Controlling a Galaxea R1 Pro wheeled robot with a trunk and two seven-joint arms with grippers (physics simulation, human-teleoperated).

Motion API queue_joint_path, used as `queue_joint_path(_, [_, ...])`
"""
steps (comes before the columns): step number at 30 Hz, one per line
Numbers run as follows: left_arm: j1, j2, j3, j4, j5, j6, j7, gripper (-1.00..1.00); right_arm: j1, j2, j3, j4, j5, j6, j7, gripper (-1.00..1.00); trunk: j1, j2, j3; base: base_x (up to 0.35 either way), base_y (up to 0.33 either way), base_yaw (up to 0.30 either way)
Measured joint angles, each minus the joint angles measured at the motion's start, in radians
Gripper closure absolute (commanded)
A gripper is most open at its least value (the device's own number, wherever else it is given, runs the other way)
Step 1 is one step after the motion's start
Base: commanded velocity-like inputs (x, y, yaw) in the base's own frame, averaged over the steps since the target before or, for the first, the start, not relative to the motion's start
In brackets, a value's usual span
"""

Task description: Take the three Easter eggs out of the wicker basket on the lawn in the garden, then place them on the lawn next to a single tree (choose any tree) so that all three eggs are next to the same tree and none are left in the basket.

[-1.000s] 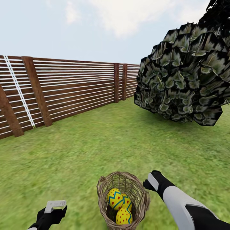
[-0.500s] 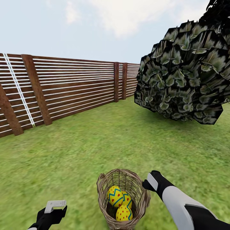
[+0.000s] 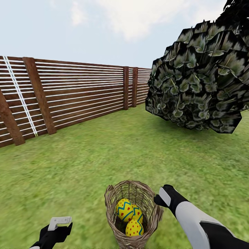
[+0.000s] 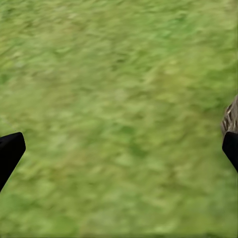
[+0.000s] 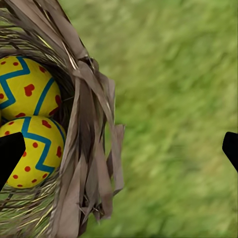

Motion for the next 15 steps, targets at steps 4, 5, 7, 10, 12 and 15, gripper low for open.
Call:
queue_joint_path(4, [0.000,0.001,0.000,0.000,0.000,0.000,0.000,-1.00,0.000,0.000,0.000,0.000,0.000,0.000,0.000,-1.00,0.008,-0.014,-0.006,0.000,0.000,0.000])
queue_joint_path(5, [0.000,0.001,0.000,0.000,-0.001,0.000,0.000,-1.00,0.000,0.000,0.000,0.000,0.000,0.000,0.000,-1.00,0.011,-0.021,-0.009,0.000,0.000,0.000])
queue_joint_path(7, [0.000,0.001,0.000,0.000,-0.001,0.000,0.000,-1.00,0.000,0.000,0.000,0.000,0.000,0.000,0.000,-1.00,0.019,-0.035,-0.016,0.000,0.000,0.000])
queue_joint_path(10, [0.000,0.000,0.000,0.000,0.000,0.000,0.001,-1.00,0.000,0.000,0.000,0.000,0.000,0.000,0.000,-1.00,0.031,-0.056,-0.025,0.000,0.000,0.000])
queue_joint_path(12, [0.000,0.001,0.000,0.000,0.000,0.000,0.001,-1.00,0.000,0.001,0.000,0.000,0.000,0.000,0.000,-1.00,0.038,-0.070,-0.031,0.000,0.000,0.000])
queue_joint_path(15, [0.000,0.000,0.000,0.001,-0.001,0.000,0.001,-1.00,0.000,0.002,0.000,-0.001,0.000,0.000,0.000,-1.00,0.050,-0.091,-0.041,0.000,0.000,0.000])
